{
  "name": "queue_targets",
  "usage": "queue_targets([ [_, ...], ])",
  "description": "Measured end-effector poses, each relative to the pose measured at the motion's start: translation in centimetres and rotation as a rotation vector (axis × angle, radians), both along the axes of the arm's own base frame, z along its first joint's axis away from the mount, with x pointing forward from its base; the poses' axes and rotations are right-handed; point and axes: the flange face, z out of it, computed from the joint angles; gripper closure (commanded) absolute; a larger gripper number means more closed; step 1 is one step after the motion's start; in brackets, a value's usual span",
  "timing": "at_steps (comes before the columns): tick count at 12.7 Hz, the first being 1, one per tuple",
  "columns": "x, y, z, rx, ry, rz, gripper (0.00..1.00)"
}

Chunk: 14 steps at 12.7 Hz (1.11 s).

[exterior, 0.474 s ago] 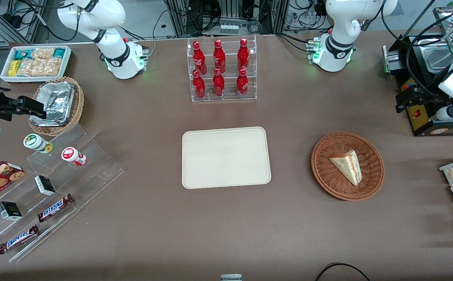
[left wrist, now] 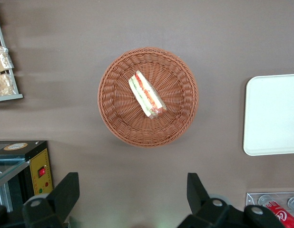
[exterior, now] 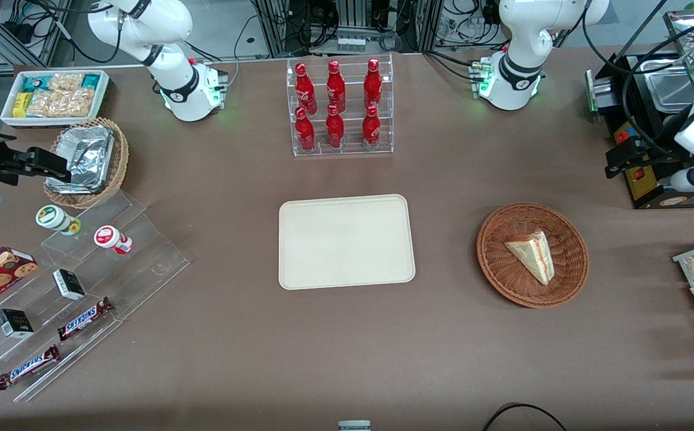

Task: Place sandwich from basket to tray
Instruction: 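Move the left gripper over the wrapped sandwich in the wicker basket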

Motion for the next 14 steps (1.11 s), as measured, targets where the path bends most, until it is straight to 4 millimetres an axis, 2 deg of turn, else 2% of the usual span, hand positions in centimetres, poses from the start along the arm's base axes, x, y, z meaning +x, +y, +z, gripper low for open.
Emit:
queue_targets([
  [2, 1.8, 0.0, -3.2, 0.002, -0.001, 0.03, 0.0],
  [5, 3.3, -0.6, -10.6, 0.006, -0.031, 0.17, 0.0],
  [7, 2.9, -1.4, -14.4, 0.009, -0.03, 0.272, 0.0],
  [10, 2.1, -1.4, -19.7, -0.002, -0.088, 0.437, 0.0],
  [14, -0.1, -1.9, -26.3, -0.032, -0.163, 0.601, 0.0],
])
